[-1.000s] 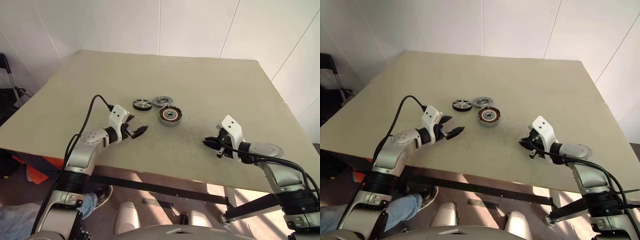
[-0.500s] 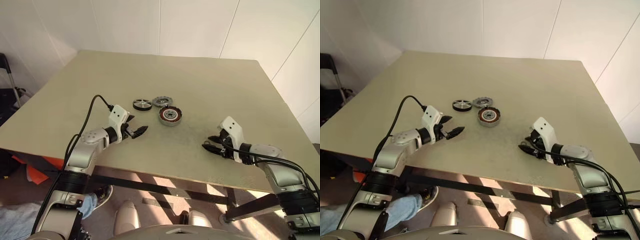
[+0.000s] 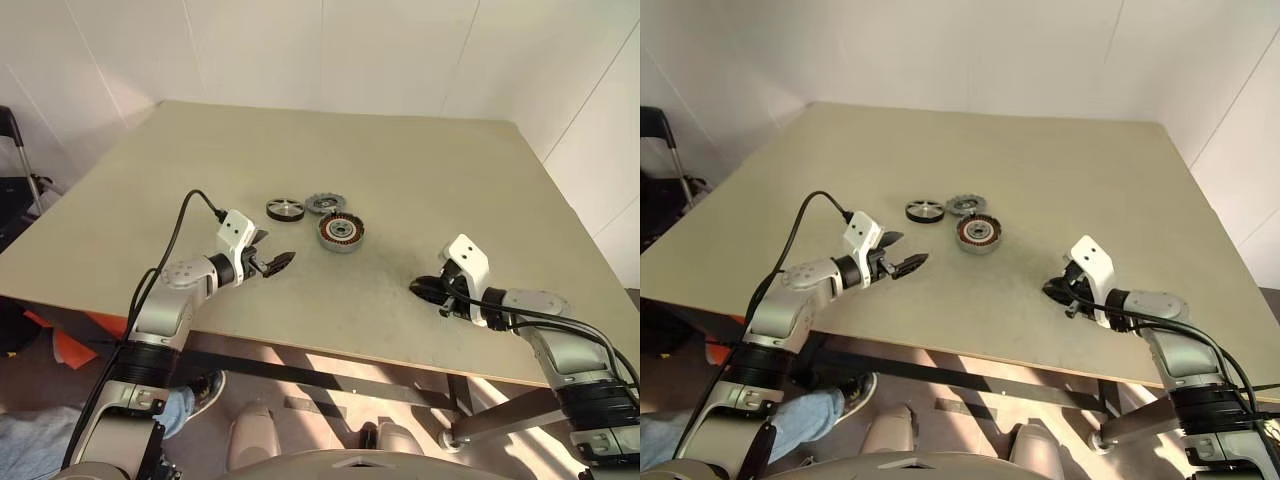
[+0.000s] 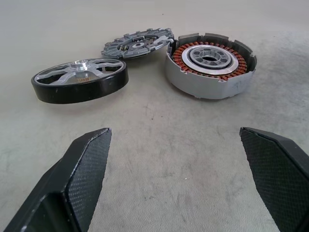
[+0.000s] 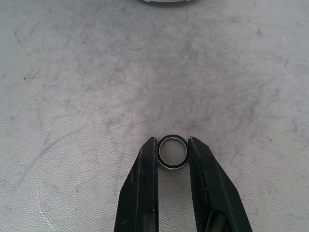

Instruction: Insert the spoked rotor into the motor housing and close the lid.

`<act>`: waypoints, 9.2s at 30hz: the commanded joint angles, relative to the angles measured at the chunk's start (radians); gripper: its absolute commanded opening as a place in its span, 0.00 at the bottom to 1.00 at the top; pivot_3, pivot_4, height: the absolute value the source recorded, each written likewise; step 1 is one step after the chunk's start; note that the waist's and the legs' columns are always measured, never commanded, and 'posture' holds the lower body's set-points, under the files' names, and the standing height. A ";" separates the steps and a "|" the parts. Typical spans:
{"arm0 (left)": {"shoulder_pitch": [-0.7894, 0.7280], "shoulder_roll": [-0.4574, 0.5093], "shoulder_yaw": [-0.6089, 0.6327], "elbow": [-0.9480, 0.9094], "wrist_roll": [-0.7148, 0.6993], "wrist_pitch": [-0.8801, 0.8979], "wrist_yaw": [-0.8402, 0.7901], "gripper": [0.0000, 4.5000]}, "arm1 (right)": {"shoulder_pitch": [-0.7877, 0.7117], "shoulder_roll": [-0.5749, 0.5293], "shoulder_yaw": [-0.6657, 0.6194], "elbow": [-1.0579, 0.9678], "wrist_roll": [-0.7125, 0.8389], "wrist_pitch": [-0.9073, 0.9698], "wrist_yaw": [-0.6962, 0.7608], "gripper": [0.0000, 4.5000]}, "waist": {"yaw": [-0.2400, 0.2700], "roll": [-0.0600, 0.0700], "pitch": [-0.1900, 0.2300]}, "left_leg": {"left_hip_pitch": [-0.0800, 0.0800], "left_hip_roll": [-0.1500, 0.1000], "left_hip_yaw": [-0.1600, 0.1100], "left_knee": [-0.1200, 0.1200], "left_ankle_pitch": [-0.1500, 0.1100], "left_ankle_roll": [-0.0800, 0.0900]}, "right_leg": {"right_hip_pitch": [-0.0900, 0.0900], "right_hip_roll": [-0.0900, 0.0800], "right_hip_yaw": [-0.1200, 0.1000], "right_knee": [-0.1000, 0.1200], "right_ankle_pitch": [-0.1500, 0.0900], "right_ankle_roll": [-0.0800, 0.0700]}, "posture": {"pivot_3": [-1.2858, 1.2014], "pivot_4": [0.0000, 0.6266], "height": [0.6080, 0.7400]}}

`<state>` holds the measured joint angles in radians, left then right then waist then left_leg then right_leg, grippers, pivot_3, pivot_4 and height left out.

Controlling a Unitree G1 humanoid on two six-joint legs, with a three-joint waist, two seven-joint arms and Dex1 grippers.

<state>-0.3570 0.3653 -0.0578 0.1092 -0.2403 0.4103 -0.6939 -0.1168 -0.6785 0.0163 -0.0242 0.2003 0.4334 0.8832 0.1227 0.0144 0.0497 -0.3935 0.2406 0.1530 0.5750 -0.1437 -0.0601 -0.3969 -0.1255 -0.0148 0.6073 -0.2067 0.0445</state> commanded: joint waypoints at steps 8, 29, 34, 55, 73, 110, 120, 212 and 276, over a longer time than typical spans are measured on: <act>-0.024 -0.001 0.007 0.008 0.010 -0.028 0.004 1.00 | 0.017 0.015 0.093 -0.166 0.011 0.052 0.023 0.13 | -0.002 0.000 0.000 | 0.000 0.000 0.000 -0.002 0.000 0.000 | -0.001 0.000 0.000 -0.001 -0.001 0.001 | 0.52 0.00 1.00; 0.022 0.030 0.022 -0.035 0.005 -0.002 0.006 1.00 | 0.110 -0.011 0.076 -0.299 0.051 0.143 0.010 0.13 | -0.022 0.000 0.000 | 0.002 0.000 0.000 -0.004 0.000 -0.001 | 0.000 0.002 0.002 -0.001 -0.002 0.003 | 0.52 0.00 1.00; 0.022 0.034 0.023 -0.036 0.006 0.005 0.004 1.00 | 0.119 -0.018 0.074 -0.286 0.053 0.137 0.006 0.21 | -0.021 0.000 0.000 | 0.003 0.000 0.000 -0.004 0.000 -0.001 | 0.000 0.001 0.002 -0.001 -0.002 0.003 | 0.52 0.00 1.00; -0.059 0.005 0.000 0.065 0.024 -0.028 -0.007 1.00 | -0.471 -0.073 0.218 0.108 -0.108 -0.148 0.122 0.65 | -0.026 -0.001 0.000 | 0.005 -0.001 0.000 -0.003 0.001 -0.002 | 0.000 0.002 0.004 0.000 0.002 -0.003 | 0.52 0.00 1.00; 0.004 0.013 0.029 0.000 0.022 -0.009 0.052 1.00 | -0.787 0.239 0.392 0.796 -0.335 -0.501 0.237 0.65 | -0.028 -0.001 0.000 | -0.010 0.001 -0.001 0.006 -0.002 0.002 | -0.009 0.001 -0.001 0.003 0.005 -0.008 | 0.52 0.00 1.00; -0.030 0.039 0.054 0.051 0.033 -0.018 0.099 1.00 | -0.691 0.163 0.325 0.670 -0.414 -0.443 0.210 0.00 | -0.017 -0.004 -0.002 | -0.007 0.002 -0.001 0.007 0.000 0.001 | -0.007 0.001 -0.001 0.008 0.005 -0.009 | 0.52 0.00 1.00; -0.021 0.018 0.037 0.056 0.040 -0.020 0.096 1.00 | -0.530 -0.053 0.205 0.236 -0.312 -0.243 0.289 0.00 | 0.000 -0.004 -0.001 | -0.009 0.002 -0.001 0.005 -0.001 0.001 | -0.008 0.002 -0.001 0.003 0.005 -0.009 | 0.52 0.00 1.00; -0.062 0.018 0.014 0.097 0.068 -0.031 0.057 1.00 | -0.303 -0.047 0.159 -0.141 -0.009 0.074 0.133 0.15 | -0.024 -0.006 -0.002 | 0.007 -0.001 -0.001 -0.002 0.000 0.000 | 0.001 0.002 0.004 0.000 0.002 -0.003 | 0.52 0.00 1.00; -0.033 0.032 0.016 0.068 0.076 -0.020 0.077 1.00 | -0.476 0.146 0.214 0.171 -0.137 -0.017 0.034 0.91 | -0.025 -0.006 -0.002 | -0.002 0.000 -0.001 -0.001 -0.001 -0.001 | -0.007 0.002 0.002 0.001 0.005 -0.008 | 0.52 0.00 1.00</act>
<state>-0.3699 0.3907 -0.0484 0.1931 -0.1685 0.4020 -0.6184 -0.5703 -0.5330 0.2467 0.1566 0.0662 0.4359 0.9240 0.0975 0.0087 0.0482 -0.3952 0.2406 0.1524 0.5737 -0.1448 -0.0611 -0.4035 -0.1231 -0.0124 0.6083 -0.2021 0.0369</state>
